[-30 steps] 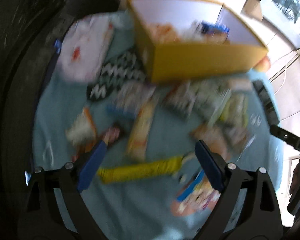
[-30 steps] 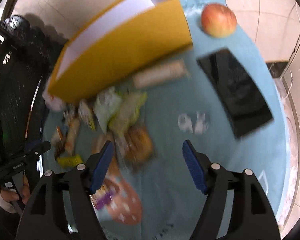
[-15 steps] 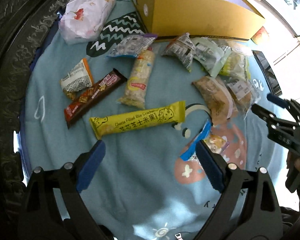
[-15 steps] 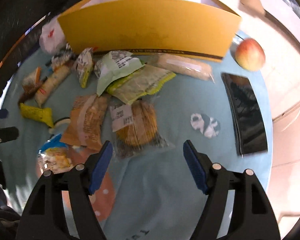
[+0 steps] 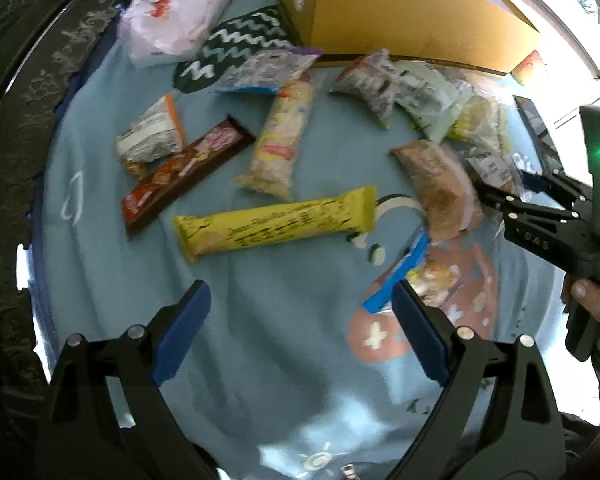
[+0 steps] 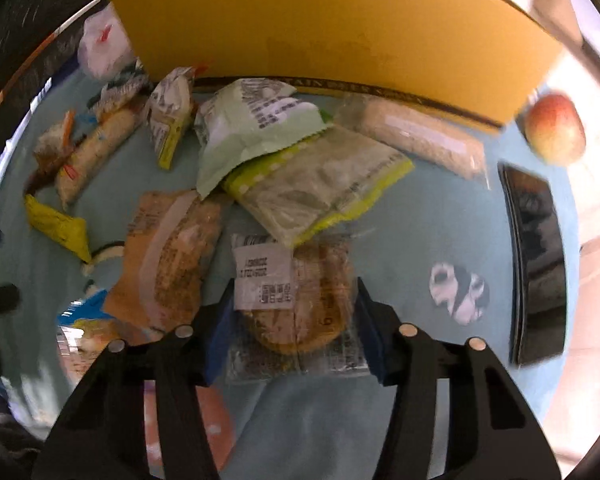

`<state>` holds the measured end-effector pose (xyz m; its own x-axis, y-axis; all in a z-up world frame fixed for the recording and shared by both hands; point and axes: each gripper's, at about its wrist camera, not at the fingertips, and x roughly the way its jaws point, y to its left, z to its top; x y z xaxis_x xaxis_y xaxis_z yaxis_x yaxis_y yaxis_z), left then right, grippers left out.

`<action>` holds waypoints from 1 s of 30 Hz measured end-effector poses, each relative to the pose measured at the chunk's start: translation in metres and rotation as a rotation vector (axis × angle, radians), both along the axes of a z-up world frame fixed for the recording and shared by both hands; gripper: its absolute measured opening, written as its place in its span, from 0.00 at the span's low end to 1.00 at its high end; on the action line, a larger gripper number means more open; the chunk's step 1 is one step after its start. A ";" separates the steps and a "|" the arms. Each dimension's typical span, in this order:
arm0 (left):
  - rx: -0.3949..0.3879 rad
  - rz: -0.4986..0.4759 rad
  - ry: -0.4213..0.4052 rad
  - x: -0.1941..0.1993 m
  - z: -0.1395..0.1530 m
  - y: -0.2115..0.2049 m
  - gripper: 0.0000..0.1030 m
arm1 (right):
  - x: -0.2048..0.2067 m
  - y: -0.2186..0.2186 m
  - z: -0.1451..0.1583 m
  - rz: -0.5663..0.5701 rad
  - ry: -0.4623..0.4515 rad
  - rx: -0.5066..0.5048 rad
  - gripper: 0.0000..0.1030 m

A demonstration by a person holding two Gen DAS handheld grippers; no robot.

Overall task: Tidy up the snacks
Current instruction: 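Grasp clear round cake pack with right tool while left tool grasps paper-banded bread pack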

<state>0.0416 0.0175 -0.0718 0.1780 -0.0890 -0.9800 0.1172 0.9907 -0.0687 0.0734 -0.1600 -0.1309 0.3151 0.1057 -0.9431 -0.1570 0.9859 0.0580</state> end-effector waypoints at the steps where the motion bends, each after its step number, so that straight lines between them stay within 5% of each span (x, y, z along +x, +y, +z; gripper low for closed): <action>1: -0.016 -0.001 0.004 0.002 0.001 -0.004 0.90 | -0.004 -0.007 0.005 -0.023 -0.001 0.040 0.53; 10: -0.021 -0.098 0.015 0.034 -0.002 -0.079 0.90 | -0.060 -0.058 0.026 -0.158 0.026 0.224 0.53; 18: 0.001 -0.019 0.115 0.074 -0.041 -0.114 0.89 | -0.085 -0.066 0.026 -0.218 0.022 0.242 0.53; 21: 0.009 0.005 0.167 0.078 -0.058 -0.118 0.76 | -0.092 -0.074 0.026 -0.235 0.025 0.245 0.53; 23: 0.039 -0.022 0.128 0.075 -0.057 -0.123 0.69 | -0.093 -0.077 0.026 -0.240 0.024 0.248 0.53; 26: 0.059 -0.047 0.090 0.071 -0.052 -0.120 0.40 | -0.089 -0.072 0.027 -0.233 0.021 0.251 0.53; 30: 0.011 -0.050 0.090 0.063 -0.046 -0.102 0.37 | -0.081 -0.065 0.037 -0.205 -0.001 0.263 0.53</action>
